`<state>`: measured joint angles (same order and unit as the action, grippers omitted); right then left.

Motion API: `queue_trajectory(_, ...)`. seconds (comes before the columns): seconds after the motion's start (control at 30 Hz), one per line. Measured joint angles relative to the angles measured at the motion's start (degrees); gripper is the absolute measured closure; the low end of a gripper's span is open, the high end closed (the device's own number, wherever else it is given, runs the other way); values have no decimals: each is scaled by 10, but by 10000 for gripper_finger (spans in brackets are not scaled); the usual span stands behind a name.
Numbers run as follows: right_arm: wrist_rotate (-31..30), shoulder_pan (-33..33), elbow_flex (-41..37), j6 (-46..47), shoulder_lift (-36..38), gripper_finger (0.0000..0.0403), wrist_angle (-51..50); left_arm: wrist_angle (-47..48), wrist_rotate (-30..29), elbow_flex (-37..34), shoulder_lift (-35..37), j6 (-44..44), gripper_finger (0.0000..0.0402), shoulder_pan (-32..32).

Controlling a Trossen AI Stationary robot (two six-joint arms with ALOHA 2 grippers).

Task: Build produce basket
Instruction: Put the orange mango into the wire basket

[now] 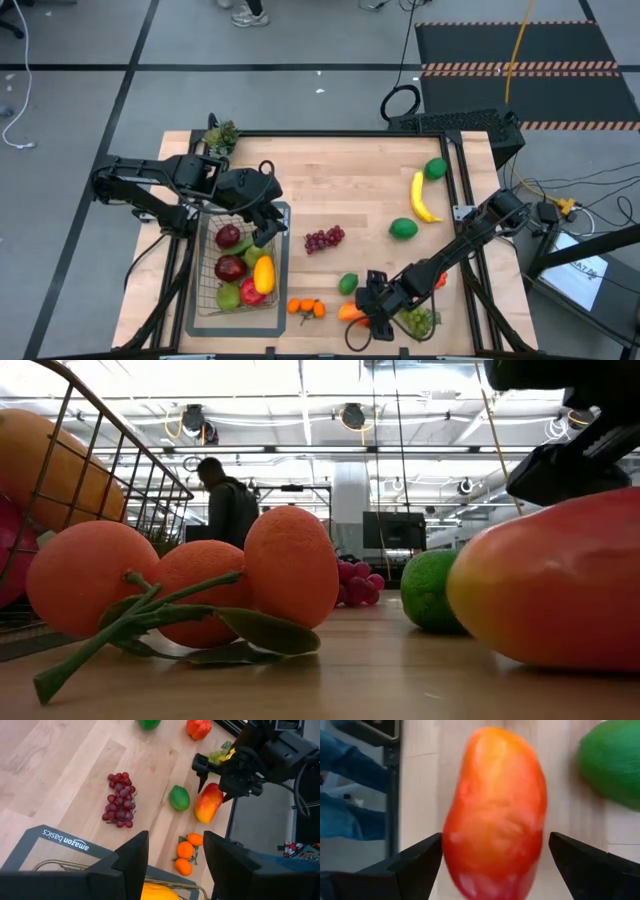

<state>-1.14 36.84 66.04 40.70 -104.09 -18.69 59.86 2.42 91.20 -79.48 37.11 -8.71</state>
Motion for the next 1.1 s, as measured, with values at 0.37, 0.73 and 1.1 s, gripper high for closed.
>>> queue_trajectory(0.37, -3, -1, -5, -8, 0, 111, -17, 0, 0, 0, 0, -6, 213, 0)
queue_trajectory(0.73, -3, -20, -5, 25, 84, 126, -95, -1, -15, 0, 0, 2, 213, 0)
queue_trajectory(1.1, -47, -72, -5, 96, 253, 127, -124, -129, -56, 0, 0, -68, 213, -1)
